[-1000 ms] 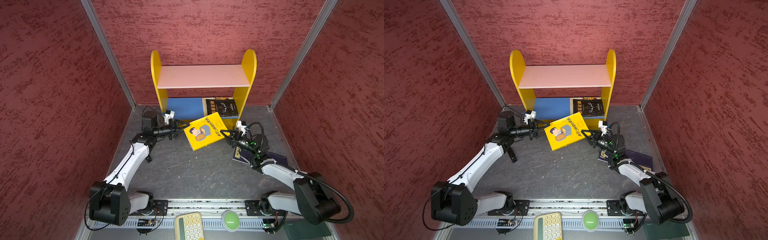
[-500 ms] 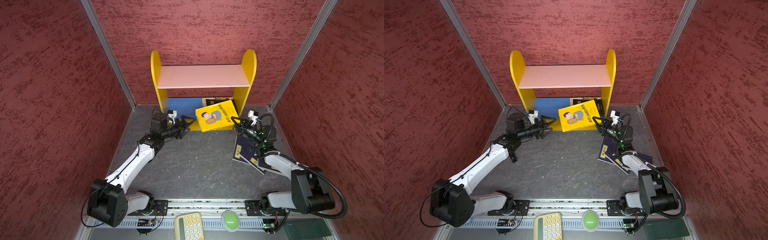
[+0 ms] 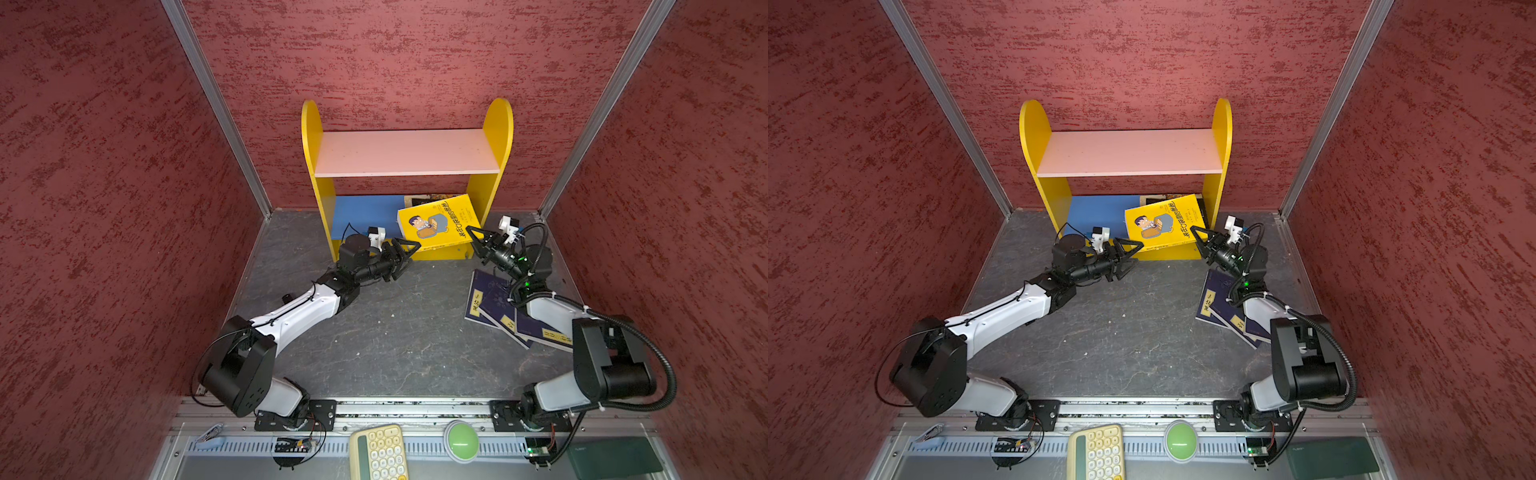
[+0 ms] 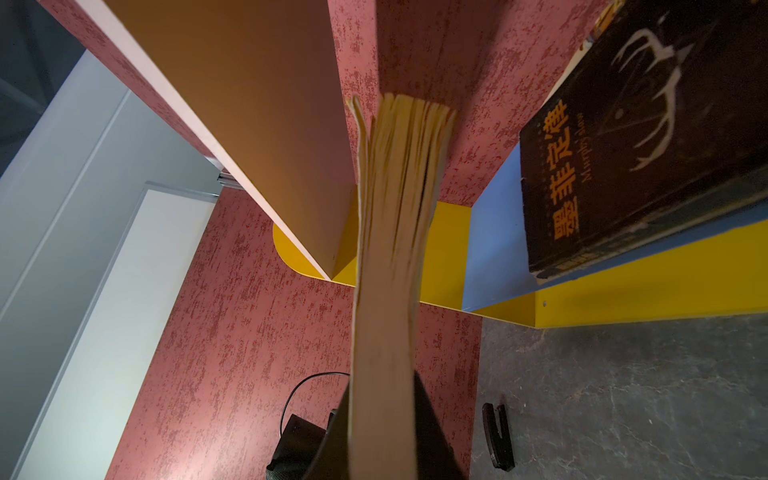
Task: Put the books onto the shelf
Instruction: 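Insert the yellow book onto the blue shelf beside the black book with both grippers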
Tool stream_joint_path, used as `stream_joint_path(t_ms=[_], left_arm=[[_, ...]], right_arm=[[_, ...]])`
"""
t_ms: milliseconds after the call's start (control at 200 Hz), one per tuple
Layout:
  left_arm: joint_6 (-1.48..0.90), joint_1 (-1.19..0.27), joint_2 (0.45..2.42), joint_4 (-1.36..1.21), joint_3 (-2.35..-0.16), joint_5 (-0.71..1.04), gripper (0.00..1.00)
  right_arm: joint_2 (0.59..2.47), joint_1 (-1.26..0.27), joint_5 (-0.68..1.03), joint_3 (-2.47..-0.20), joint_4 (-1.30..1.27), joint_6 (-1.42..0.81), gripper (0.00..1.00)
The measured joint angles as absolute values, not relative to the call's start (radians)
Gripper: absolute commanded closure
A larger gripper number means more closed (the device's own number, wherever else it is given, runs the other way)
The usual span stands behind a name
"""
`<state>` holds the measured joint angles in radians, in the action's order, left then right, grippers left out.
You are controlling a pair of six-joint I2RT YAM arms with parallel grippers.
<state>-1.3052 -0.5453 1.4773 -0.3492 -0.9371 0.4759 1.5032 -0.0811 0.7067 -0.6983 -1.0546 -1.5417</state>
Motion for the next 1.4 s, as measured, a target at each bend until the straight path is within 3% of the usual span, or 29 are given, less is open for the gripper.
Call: stream_joint_path(t_ms=[245,426,671,912,1142,1398], left_arm=[[-1.343,-0.537,1.571,-0.412,-1.019,0.467,0.82],[-1.338,-0.514,1.636,-0.43,-1.093,0.511,1.0],[-1.256,-0.453,1.745,-0.41,-1.244,0.625,1.0],[-1.168,-0.405,1.872,-0.356,-1.367,0.731,1.0],[-1.142,-0.39,1.971,-0.327,-1.487,0.77,1.0],[-1.129,-0.387,2.05,-0.3,-1.579,0.78,1.0]], right_arm=[[1.542,-0.081,0.698,-0.698,-1.078,-1.562,0.87],[1.565,-0.078,0.672,-0.729,-1.066,-1.554,0.8],[1.539,-0.074,0.627,-0.837,-0.826,-1.38,0.29],[1.441,-0.023,0.522,-0.862,-0.502,-1.165,0.03],[1.413,-0.001,0.405,-0.902,-0.296,-0.957,0.01],[1.508,-0.001,0.315,-1.013,-0.228,-0.751,0.01]])
